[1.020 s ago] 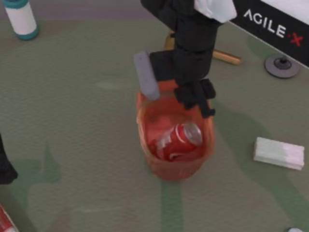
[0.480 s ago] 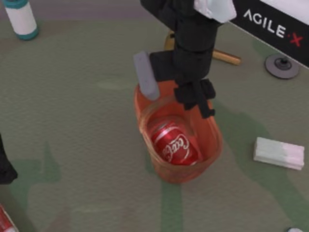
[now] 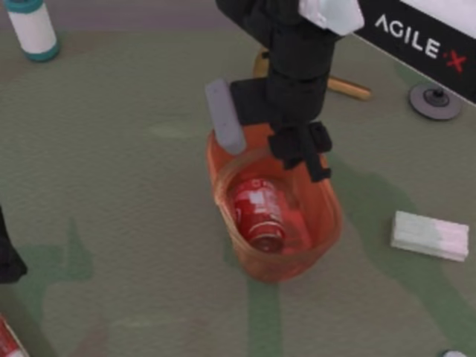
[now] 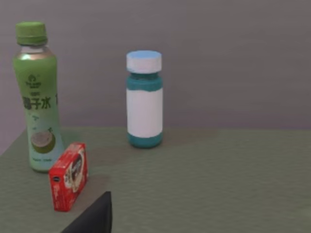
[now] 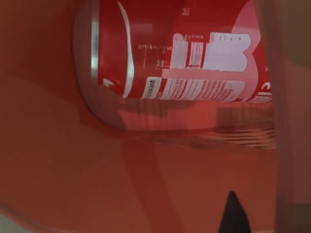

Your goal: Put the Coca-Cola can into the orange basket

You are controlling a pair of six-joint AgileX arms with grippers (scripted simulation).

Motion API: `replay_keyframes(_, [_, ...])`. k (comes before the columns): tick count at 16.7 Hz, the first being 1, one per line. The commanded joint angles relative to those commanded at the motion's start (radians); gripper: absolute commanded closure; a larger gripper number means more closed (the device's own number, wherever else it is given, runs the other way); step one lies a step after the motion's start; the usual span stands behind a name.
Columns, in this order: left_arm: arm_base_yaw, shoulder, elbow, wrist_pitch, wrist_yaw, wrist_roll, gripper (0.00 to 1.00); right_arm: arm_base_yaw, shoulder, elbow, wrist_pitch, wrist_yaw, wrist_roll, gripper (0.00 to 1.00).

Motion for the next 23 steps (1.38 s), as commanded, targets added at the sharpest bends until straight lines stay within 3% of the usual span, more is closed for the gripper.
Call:
replay_keyframes(15, [0.000, 0.000, 0.000, 0.000, 0.000, 0.000, 0.00, -0.001, 0.002, 0.004, -0.004, 0.000, -0.001, 1.00])
replay_keyframes(23, [0.000, 0.000, 0.000, 0.000, 0.000, 0.000, 0.00, -0.028, 0.011, 0.222, -0.211, -0.001, -0.036, 1.00])
